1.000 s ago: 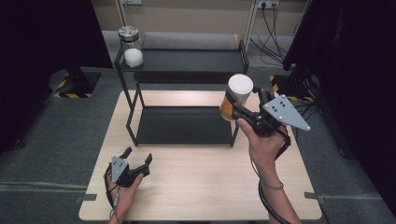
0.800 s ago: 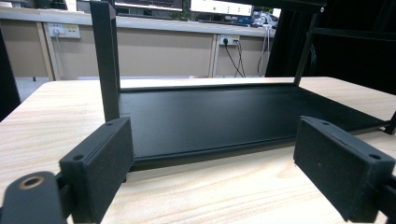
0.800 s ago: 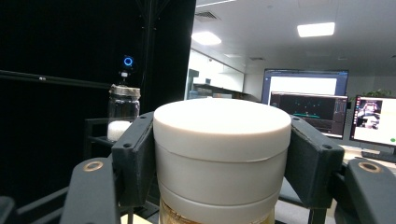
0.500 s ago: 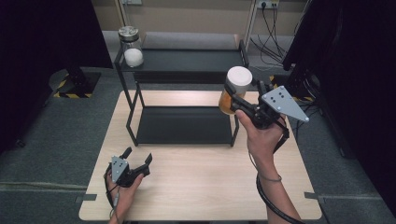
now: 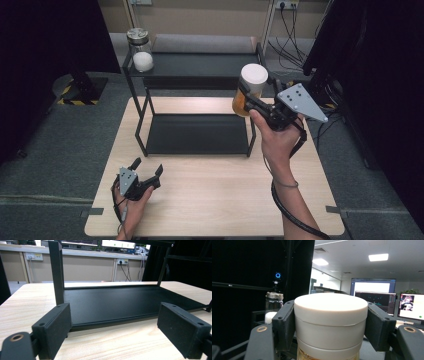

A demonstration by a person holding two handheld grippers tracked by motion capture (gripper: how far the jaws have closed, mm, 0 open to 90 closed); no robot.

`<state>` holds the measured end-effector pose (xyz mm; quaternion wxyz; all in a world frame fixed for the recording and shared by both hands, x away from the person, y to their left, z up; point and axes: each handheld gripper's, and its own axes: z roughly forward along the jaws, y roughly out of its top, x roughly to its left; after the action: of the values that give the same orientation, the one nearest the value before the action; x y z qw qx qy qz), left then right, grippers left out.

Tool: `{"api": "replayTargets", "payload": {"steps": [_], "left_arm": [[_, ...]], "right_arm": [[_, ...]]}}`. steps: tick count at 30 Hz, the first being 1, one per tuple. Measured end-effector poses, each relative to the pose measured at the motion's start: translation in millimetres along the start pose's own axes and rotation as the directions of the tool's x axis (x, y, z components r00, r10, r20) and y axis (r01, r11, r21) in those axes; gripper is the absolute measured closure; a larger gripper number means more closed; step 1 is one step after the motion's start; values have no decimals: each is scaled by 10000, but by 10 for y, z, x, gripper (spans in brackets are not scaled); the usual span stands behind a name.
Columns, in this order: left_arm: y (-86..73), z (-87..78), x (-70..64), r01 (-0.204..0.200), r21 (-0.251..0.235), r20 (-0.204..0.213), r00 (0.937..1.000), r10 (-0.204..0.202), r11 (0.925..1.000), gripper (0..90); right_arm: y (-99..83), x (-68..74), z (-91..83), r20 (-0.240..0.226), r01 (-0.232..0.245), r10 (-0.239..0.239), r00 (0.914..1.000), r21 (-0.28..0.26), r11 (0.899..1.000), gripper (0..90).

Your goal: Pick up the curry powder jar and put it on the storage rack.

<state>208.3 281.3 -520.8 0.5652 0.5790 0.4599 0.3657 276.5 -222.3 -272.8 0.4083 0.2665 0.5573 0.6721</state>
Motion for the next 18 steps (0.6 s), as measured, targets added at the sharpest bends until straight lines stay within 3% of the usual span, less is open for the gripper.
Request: {"api": "replayTargets", "payload": {"steps": [18], "left_arm": [[0,1,5,32,-3,6,10000,-32,10000,117]], "right_arm": [[124,-38,263,308,-184,180,9994,134,9997,342]]}}
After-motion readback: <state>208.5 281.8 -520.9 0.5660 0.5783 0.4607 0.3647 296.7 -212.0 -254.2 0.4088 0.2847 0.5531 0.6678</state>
